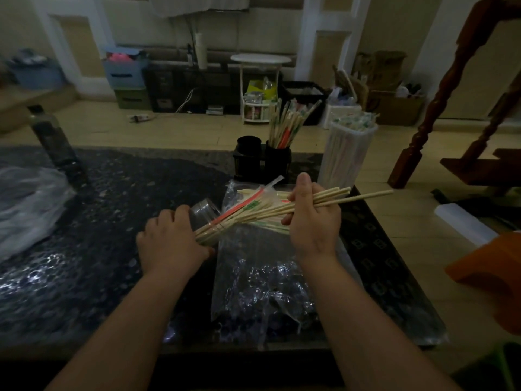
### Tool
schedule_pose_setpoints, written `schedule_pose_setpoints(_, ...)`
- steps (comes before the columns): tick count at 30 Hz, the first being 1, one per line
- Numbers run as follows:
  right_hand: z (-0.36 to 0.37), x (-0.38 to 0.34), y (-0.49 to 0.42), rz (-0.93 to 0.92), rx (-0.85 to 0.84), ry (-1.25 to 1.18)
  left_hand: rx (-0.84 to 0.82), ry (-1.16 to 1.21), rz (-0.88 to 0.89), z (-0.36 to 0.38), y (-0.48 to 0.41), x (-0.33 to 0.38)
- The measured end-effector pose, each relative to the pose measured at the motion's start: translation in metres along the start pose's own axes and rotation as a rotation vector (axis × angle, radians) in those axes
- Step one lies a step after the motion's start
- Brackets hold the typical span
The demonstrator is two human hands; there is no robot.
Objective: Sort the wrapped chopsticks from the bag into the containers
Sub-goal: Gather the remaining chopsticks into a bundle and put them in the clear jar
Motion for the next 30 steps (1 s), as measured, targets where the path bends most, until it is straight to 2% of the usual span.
schedule_pose_setpoints(5,0.003,0.0,-0.002,0.078,0.019,-0.077,0.031,0.028,0.077,0.001,0.002,0.003)
schedule_pose_setpoints(10,0.004,0.003,-0.002,0.114,-0.074,-0.079,0.051,0.064,0.1,0.001,0.003,0.007)
schedule_pose_setpoints(15,0.008,0.01,-0.006,0.285,-0.226,0.055,0.068,0.079,0.118,0.002,0.004,0.008)
schedule_pose_setpoints(20,0.009,0.015,-0.009,0.402,-0.123,-0.093,0.064,0.082,0.117,0.002,0.004,0.008)
schedule_pose_setpoints(25,0.007,0.017,-0.003,0.231,-0.268,0.213,0.055,0.096,0.108,0.002,0.002,0.007)
schedule_pose_setpoints(30,0.003,0.016,-0.006,-0.011,-0.113,0.356,0.028,0.129,0.085,0.001,0.001,0.005)
Point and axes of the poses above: each hand's wrist, its own y-axis away from the middle knuckle, its own z-axis out of the palm, x = y × z, the point moved 1 cm from there along -y, towards the middle knuckle, and after that the axes turned 3 degrees about -z, right-handed, at the moved point
